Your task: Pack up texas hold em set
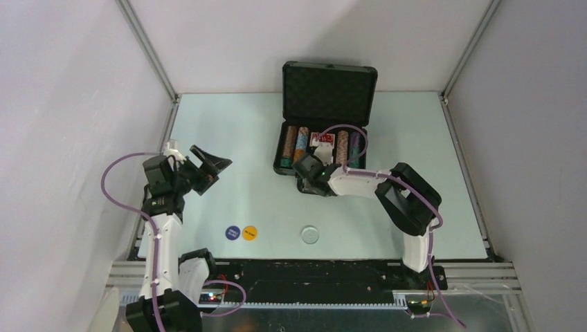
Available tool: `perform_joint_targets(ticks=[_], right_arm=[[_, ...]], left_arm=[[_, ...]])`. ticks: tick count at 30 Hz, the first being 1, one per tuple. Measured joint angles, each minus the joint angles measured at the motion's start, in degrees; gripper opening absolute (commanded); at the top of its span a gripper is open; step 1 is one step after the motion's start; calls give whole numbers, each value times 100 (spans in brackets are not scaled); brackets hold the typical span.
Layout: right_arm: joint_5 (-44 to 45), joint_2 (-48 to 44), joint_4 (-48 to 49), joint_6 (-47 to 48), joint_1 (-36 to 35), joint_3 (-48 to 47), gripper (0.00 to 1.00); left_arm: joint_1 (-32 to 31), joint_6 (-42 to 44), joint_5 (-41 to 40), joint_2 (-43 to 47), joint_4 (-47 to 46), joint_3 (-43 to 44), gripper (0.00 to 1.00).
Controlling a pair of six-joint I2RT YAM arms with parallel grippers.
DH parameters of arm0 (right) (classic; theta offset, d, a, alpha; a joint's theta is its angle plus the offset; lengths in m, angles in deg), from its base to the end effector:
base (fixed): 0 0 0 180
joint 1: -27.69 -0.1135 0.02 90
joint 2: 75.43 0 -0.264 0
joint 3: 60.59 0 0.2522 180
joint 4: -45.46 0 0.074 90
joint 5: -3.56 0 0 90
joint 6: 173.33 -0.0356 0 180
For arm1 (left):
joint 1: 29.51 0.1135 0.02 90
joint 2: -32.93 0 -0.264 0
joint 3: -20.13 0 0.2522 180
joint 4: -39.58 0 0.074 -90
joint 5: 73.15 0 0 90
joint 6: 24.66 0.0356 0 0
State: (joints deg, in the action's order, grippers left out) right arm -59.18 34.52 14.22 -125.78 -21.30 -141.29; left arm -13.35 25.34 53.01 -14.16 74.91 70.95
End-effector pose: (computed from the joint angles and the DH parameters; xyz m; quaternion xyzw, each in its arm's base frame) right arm 0.2631 0.2777 0.1465 0.0063 0.9417 0.0181 0.3360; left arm 0.1782 0.0298 0.2694 -0.2570 0.8034 -0.3609 0.3978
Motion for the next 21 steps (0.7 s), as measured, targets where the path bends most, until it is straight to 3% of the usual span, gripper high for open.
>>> perform_joint_targets(ticks=[12, 21], right_arm=[[105, -673, 848, -1255, -1198, 1117, 40], [-262, -1248, 1410, -1626, -1443, 2035, 40]], left_arm=[[-39, 0, 11, 2, -2, 0, 98], [-66, 0, 11, 0, -2, 0, 98]])
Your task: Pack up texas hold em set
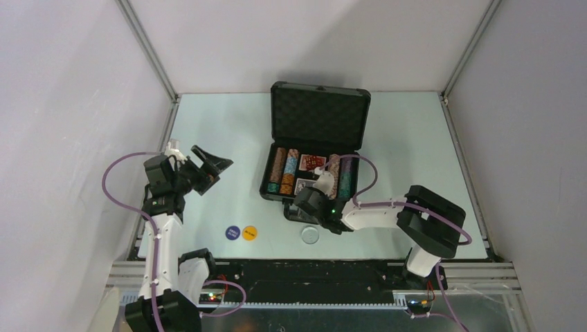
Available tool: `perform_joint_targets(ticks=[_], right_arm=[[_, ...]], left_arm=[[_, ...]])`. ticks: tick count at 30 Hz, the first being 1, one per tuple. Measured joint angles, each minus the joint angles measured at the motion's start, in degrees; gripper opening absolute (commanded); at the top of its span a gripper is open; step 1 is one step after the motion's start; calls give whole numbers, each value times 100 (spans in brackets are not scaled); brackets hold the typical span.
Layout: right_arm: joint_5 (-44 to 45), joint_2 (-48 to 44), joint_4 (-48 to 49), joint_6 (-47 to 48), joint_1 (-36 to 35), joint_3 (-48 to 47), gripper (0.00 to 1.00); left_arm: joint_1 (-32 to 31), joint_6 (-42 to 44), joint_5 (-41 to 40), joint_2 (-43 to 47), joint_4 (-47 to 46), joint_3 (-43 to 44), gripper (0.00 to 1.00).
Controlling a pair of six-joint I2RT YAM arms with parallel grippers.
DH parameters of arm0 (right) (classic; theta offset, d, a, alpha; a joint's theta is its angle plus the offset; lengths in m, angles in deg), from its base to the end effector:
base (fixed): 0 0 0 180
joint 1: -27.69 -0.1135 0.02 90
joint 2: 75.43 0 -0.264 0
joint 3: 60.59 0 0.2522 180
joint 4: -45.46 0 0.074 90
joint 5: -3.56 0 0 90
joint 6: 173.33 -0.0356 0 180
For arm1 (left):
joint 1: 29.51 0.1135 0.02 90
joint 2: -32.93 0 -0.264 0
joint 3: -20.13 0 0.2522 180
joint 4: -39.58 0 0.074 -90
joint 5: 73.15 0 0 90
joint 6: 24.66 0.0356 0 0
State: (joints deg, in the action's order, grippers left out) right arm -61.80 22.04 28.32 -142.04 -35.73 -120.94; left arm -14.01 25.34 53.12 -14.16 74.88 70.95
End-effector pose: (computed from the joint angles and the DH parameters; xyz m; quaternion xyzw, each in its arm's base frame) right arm 0.1554 0.2773 0.1367 0.0272 0.9317 0.1641 0.3228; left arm 0.1785 0.0277 0.2695 -0.2518 0.8048 -0.3639 0.3956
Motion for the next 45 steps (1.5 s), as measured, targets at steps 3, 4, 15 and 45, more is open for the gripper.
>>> perform_joint_targets(ticks=[3, 4, 15, 45], right_arm=[[0, -81, 127, -61, 7, 109, 40], [0, -136, 164, -81, 13, 138, 42], [-269, -457, -1596, 321, 103, -647, 54], [-1510, -1073, -890, 278, 914, 219, 56]], left_arm=[[-2, -2, 0, 0, 0, 0, 98], [-2, 0, 0, 2, 0, 0, 98], [-39, -39, 0, 267, -2, -2, 98], [-55, -52, 17, 472, -17, -264, 98]])
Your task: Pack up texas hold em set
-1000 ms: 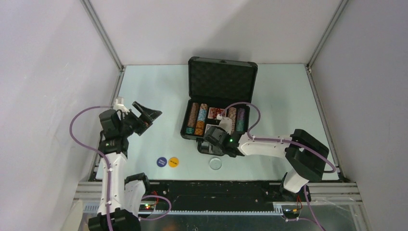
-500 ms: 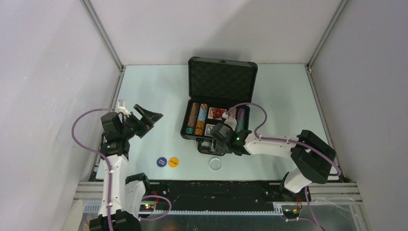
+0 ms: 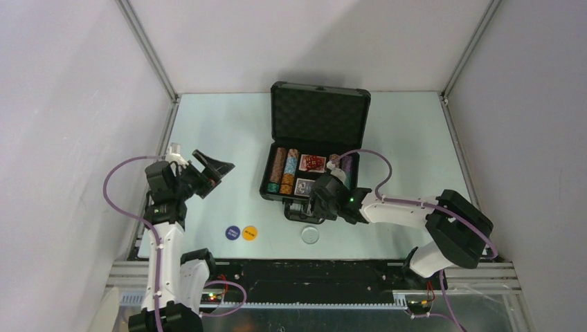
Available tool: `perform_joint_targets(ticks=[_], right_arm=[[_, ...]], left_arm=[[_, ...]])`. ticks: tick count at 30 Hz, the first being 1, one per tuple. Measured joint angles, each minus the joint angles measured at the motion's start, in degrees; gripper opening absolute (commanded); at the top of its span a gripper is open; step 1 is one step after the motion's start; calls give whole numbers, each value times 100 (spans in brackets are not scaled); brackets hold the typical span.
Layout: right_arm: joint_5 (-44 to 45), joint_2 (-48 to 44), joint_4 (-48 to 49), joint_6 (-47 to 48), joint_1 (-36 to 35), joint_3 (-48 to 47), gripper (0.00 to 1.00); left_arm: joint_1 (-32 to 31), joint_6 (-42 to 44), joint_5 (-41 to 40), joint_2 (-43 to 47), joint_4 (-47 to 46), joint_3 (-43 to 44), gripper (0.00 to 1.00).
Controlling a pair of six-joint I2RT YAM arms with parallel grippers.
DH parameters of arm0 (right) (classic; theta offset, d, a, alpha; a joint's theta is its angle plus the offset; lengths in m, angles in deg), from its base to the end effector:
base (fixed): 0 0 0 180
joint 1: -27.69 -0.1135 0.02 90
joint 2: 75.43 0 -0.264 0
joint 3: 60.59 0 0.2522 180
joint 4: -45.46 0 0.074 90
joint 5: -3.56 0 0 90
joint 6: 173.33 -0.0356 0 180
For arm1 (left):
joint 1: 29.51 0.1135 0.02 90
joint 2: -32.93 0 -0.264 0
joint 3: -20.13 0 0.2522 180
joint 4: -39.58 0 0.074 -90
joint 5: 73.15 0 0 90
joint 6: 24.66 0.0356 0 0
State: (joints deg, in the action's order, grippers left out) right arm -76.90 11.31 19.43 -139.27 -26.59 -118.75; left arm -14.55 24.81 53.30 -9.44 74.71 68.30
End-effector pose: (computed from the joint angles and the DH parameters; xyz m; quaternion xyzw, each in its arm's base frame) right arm 0.1739 0.2317 0.1675 0.0390 0.9489 0.2031 0.2382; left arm 0.1652 0.0222 0.2666 -0.2418 0.7991 -0.3694 0.4081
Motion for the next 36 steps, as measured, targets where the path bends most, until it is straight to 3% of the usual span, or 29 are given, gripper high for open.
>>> perform_joint_targets(ticks=[17, 19, 20, 24, 30, 36], right_arm=[[-238, -168, 260, -103, 131, 216, 56], [-170, -236, 280, -90, 85, 212, 58], [-114, -269, 269, -72, 42, 197, 63], [310, -275, -225, 133, -304, -151, 73], [1113, -168, -1572, 557, -503, -756, 76], [1390, -151, -2269, 387, -1054, -1176, 82]], left_arm=[[-2, 0, 2, 0, 0, 0, 98], [-2, 0, 2, 0, 0, 0, 98], [-2, -2, 2, 0, 0, 0, 98], [-2, -4, 4, 7, 0, 0, 98], [-4, -22, 42, 44, 0, 0, 98], [-7, -59, 129, 94, 0, 0, 98]])
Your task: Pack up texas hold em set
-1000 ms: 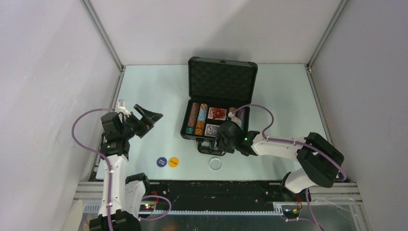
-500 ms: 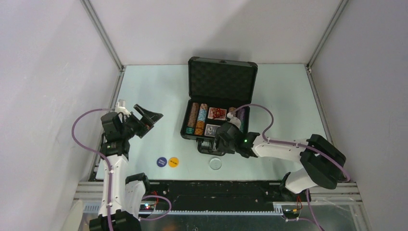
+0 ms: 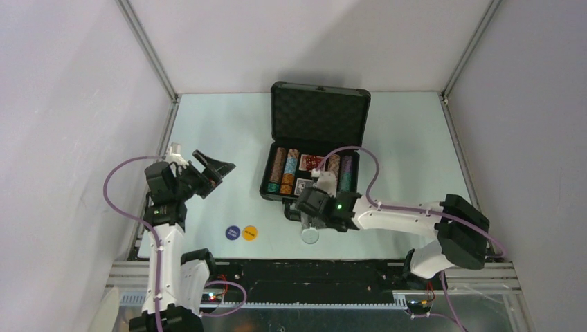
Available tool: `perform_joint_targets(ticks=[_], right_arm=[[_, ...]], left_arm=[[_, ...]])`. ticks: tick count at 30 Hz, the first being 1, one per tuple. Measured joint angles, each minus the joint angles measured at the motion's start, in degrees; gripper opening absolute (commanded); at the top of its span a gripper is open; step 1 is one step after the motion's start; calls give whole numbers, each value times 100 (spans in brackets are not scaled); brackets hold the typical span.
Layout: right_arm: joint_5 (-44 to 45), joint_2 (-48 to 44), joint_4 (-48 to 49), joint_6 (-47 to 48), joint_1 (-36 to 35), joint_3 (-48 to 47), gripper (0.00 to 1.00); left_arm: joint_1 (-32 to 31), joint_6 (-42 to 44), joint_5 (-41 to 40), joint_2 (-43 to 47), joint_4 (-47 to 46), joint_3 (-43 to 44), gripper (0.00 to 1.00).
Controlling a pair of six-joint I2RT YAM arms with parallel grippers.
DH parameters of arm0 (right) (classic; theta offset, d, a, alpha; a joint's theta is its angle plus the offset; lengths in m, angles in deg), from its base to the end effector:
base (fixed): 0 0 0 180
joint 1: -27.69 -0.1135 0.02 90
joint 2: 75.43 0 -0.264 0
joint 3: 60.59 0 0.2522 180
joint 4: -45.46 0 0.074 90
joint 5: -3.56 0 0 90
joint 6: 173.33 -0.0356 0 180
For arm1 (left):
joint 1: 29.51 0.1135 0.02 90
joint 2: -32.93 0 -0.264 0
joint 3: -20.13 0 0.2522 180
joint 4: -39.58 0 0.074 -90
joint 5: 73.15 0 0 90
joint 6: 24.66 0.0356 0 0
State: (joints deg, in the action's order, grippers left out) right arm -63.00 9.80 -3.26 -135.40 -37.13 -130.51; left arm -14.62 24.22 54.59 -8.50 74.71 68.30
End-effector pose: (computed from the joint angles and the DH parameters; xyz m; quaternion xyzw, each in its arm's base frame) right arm 0.1354 0.2546 0.2141 -0.0606 0.9533 0.0839 0.2838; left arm 0.1625 0.0207 0.2692 -0.2354 0.7954 -0.3805 0.4089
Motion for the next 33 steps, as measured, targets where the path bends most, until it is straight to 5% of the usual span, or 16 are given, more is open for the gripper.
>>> perform_joint_targets(ticks=[6, 17, 27, 33], right_arm=[[-48, 601, -157, -476, -769, -59, 86], [-186, 1250, -94, -824, -828, -188, 83], [-142, 1550, -94, -603, -776, -501, 67], [-140, 1727, -133, -496, -741, -704, 46]], left_arm=[[-9, -2, 4, 9, -2, 0, 98], [-17, -2, 7, 24, -2, 0, 98], [-22, 0, 4, 22, 0, 0, 98], [-26, 0, 7, 17, -2, 0, 98]])
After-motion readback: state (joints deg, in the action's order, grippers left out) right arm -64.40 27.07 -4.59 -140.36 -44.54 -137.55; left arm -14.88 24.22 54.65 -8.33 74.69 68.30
